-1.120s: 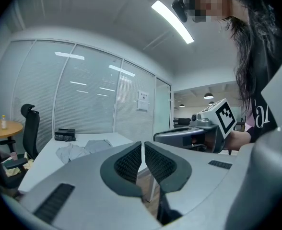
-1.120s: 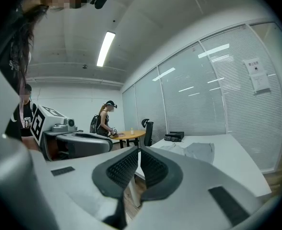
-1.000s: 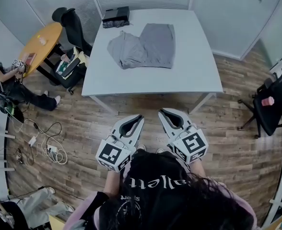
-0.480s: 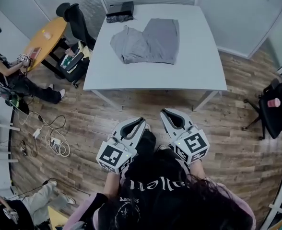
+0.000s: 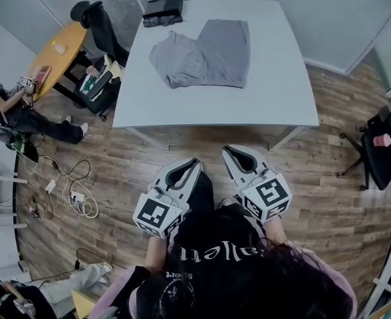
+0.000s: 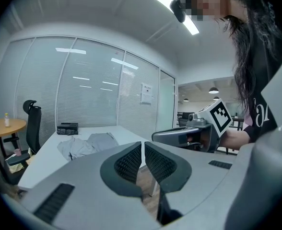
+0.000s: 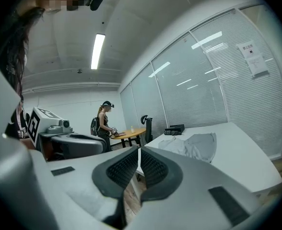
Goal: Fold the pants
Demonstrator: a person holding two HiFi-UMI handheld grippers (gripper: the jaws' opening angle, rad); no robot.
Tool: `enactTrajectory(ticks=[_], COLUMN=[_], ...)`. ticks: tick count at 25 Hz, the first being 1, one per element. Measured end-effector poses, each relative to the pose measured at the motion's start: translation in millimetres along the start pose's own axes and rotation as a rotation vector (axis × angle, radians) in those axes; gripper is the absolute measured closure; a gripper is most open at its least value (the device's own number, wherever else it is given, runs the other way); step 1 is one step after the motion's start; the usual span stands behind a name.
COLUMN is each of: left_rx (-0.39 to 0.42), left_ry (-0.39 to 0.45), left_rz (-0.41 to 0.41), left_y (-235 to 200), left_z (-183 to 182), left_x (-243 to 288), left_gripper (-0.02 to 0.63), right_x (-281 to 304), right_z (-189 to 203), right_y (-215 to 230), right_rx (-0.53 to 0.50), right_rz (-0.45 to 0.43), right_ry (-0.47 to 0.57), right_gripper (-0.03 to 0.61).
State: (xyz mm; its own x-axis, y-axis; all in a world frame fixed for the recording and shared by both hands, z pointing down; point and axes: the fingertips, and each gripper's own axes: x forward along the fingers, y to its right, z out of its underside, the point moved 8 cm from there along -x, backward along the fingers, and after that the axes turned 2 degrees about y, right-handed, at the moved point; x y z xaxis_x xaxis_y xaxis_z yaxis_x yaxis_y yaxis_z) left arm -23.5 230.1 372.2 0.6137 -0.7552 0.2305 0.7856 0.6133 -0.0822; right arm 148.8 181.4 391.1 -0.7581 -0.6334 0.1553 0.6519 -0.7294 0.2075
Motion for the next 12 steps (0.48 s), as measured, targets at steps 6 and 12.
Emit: enactTrajectory(ticks=[6,12], left_rx=[-0.015,-0.020], left_ry=[0.006,0.026], left_rz=[0.001,0.022], left_y=[-51.5,-113.3], left_z=[-5.3,-19.2], left_x=[20.7,40.6], left_gripper=[0.574,0.574], right_x=[48.6,102.1], right_z=[-12.3,-30.4], right_y=[20.2,32.1], right_rx=[-0.010,-0.025], right_rz=[0.017,0.040], right_ry=[-0.022,-0.040], right_gripper=[0.546,0.546])
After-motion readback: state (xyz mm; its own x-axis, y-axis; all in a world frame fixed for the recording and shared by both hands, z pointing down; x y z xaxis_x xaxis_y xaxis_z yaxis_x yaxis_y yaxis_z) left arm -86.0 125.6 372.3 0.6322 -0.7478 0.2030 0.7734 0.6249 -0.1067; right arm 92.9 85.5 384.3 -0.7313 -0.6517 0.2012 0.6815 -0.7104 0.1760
